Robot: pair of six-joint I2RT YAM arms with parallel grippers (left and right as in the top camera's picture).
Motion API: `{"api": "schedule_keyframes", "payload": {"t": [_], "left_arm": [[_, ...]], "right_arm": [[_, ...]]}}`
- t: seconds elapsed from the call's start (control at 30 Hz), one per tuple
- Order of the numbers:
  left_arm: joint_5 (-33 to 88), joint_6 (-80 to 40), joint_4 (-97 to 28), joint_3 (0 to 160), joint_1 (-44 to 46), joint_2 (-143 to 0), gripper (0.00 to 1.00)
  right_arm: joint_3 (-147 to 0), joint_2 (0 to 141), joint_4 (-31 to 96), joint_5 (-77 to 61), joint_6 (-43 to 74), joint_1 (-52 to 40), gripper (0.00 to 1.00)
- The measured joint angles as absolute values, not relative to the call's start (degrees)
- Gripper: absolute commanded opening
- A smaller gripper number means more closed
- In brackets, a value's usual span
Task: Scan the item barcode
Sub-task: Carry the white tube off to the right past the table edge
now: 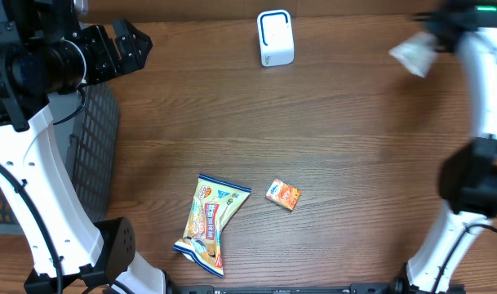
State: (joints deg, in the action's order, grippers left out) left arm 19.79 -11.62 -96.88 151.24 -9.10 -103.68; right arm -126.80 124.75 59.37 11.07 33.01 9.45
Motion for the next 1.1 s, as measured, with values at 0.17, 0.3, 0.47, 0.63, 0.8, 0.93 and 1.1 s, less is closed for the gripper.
{"api": "schedule_keyframes", "payload": {"t": [0.17,0.3,0.47,0.63,0.8,0.93,1.1], "left_arm": [[19.79,-11.64,-96.88,151.24,-9.1,-103.68,1.0],[19.77,-11.64,-96.88,151.24,-9.1,-103.68,1.0],[19.79,-11.62,-96.88,151.24,-9.1,-103.68,1.0],[19.79,-11.64,-96.88,151.24,-9.1,-103.68,1.0],[19.77,-11.64,-96.86,151.24,-9.1,-103.68,1.0],[19.79,-11.62,-96.88,151.24,-9.1,-103.68,1.0],[19.79,-11.64,-96.88,151.24,-9.1,-103.68,1.0]], "right_arm": [[-126.96,123.76,71.26,12.4,35.31,24.4,0.04],[-126.93,123.74,74.98,12.01,37.67,33.69,0.04],[-124.84,123.74,74.32,11.84,38.74,42.11,0.04],[-117.3,123.74,68.77,11.79,38.79,47.03,0.04],[-109.89,123.74,61.98,11.79,37.87,49.91,0.04],[-106.76,123.83,59.48,11.77,37.6,50.15,0.07],[-106.41,125.23,58.5,11.57,37.28,50.15,0.24]]}}
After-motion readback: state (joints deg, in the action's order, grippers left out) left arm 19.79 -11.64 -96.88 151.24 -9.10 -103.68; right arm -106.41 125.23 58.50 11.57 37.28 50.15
